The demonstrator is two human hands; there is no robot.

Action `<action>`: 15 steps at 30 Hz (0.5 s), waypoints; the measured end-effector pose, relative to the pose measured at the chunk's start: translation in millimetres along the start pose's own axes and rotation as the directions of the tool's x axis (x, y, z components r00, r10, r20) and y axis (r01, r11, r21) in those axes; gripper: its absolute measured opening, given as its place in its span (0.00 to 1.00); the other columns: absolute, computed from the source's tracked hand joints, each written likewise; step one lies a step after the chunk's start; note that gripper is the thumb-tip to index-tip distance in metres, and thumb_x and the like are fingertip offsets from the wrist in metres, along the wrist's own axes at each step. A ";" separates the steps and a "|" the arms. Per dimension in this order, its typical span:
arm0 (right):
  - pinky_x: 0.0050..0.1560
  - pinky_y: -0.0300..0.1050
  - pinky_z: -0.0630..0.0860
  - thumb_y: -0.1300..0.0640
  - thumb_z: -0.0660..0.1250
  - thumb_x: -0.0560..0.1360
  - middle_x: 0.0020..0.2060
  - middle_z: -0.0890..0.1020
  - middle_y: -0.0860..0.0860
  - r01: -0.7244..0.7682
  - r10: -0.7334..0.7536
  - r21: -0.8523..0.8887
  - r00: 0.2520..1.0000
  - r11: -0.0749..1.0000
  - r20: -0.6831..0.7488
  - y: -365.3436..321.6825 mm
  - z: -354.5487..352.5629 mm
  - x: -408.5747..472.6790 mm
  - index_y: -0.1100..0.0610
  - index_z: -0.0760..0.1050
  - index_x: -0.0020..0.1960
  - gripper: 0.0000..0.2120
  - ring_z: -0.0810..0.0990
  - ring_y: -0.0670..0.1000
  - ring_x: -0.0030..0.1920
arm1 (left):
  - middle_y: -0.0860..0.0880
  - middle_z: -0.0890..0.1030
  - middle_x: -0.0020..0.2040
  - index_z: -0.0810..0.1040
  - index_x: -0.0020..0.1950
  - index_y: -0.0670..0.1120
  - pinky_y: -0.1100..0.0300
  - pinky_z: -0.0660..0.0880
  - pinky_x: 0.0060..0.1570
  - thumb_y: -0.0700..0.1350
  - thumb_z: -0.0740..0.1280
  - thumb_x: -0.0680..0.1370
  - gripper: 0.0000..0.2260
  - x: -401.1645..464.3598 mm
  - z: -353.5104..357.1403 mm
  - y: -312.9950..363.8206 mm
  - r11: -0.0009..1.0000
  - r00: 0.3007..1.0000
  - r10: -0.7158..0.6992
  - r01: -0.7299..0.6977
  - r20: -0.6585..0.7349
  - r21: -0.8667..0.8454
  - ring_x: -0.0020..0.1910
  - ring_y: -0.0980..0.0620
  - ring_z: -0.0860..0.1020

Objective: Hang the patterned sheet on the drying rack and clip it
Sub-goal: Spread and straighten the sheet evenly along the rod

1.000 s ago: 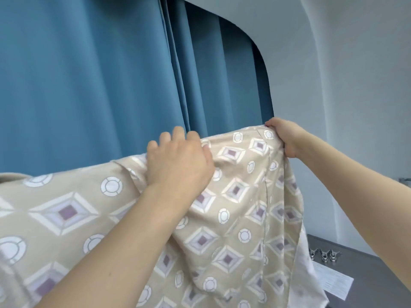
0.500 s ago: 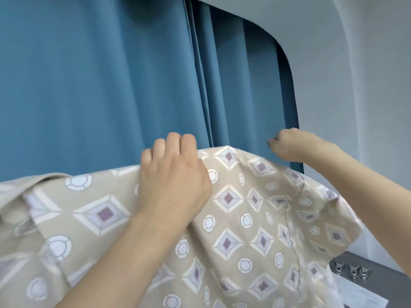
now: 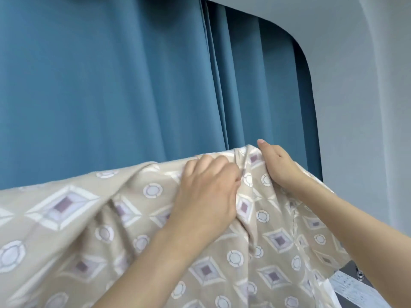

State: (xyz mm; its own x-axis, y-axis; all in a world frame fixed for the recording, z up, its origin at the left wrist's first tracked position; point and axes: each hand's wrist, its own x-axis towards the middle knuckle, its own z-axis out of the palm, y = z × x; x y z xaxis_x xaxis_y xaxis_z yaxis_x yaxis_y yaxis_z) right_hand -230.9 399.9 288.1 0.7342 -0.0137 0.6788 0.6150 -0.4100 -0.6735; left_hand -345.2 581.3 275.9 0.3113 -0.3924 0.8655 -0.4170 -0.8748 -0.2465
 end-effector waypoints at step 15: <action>0.44 0.50 0.69 0.44 0.45 0.79 0.38 0.77 0.48 0.485 -0.557 -0.487 0.831 0.726 -0.003 -29.0 31.9 -6.7 0.56 0.75 0.44 0.24 0.75 0.53 0.41 | 0.44 0.75 0.46 0.74 0.52 0.43 0.47 0.66 0.48 0.45 0.59 0.75 0.10 -27.0 -51.4 -39.8 0.806 0.944 -0.300 0.329 -0.140 0.492 0.44 0.41 0.71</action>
State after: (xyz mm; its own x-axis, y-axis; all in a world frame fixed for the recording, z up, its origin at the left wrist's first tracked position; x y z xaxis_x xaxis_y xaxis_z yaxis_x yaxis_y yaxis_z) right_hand -244.5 441.0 293.7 0.2663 0.2140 0.9398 0.6630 -0.7484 -0.0175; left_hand -380.9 641.3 284.7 0.2996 -0.0683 0.9516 0.1864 -0.9740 -0.1286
